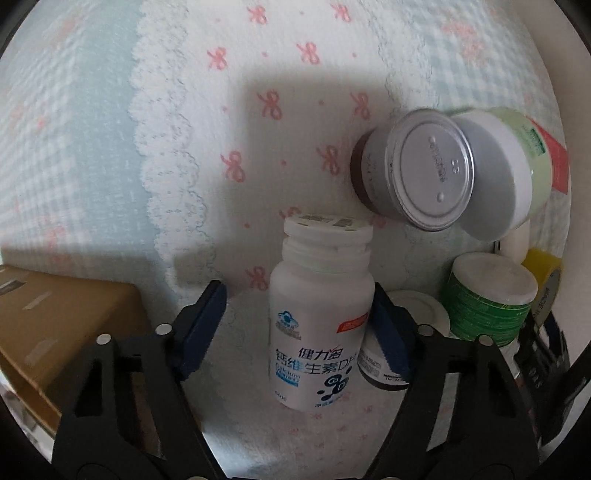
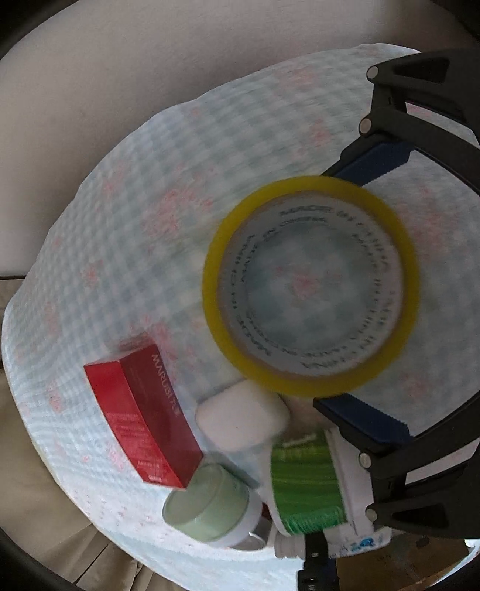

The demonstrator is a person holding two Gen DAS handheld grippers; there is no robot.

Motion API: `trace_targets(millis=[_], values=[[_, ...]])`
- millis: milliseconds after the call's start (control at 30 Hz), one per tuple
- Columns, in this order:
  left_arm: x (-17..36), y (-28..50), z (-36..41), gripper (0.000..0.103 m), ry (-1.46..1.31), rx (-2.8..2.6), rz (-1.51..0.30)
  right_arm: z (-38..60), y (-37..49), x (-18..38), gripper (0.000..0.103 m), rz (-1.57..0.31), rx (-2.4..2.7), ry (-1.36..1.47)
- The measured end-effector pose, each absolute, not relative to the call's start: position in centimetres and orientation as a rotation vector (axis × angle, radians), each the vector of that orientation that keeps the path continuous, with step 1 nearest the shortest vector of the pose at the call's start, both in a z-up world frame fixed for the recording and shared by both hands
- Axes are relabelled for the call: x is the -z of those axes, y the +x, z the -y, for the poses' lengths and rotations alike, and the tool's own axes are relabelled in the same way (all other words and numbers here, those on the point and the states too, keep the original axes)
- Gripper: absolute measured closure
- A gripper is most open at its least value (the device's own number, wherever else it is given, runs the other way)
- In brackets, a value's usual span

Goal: Organize rigid objects
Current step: 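Grasp the white vitamin bottle with the left tool while the right tool grasps the yellow tape roll, then carry the white bottle and yellow tape over the cardboard box with both tools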

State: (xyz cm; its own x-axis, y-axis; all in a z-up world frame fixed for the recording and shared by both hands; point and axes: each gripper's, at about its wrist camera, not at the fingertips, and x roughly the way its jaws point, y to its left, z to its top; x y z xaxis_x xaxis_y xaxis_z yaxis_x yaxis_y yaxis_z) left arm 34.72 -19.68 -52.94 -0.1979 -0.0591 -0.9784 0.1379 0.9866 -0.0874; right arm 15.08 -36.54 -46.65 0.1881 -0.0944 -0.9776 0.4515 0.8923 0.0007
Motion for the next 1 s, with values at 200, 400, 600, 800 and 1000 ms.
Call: trace_targets(millis=[200, 400, 600, 800, 1000], values=[[54.1, 33.8, 21.5, 0.057, 0.127, 0.227, -1.753, 37.4, 16.6, 46.8, 0.002, -1.334, 0.402, 0.276], [53.8, 33.0, 21.6, 0.057, 0.135, 0.218, -1.73, 36.9, 17.9, 47.3, 0.007, -1.342, 0.377, 0.267], [50.7, 32.9, 20.6, 0.057, 0.118, 0.207, -1.684, 36.8, 17.2, 46.1, 0.007, -1.33, 0.371, 0.256], [45.3, 31.3, 21.6, 0.057, 0.084, 0.22, -1.605, 37.6, 16.1, 43.6, 0.007, -1.306, 0.35, 0.277], [38.5, 29.5, 19.9, 0.057, 0.026, 0.232, -1.502, 38.2, 14.7, 39.2, 0.007, -1.253, 0.337, 0.257]])
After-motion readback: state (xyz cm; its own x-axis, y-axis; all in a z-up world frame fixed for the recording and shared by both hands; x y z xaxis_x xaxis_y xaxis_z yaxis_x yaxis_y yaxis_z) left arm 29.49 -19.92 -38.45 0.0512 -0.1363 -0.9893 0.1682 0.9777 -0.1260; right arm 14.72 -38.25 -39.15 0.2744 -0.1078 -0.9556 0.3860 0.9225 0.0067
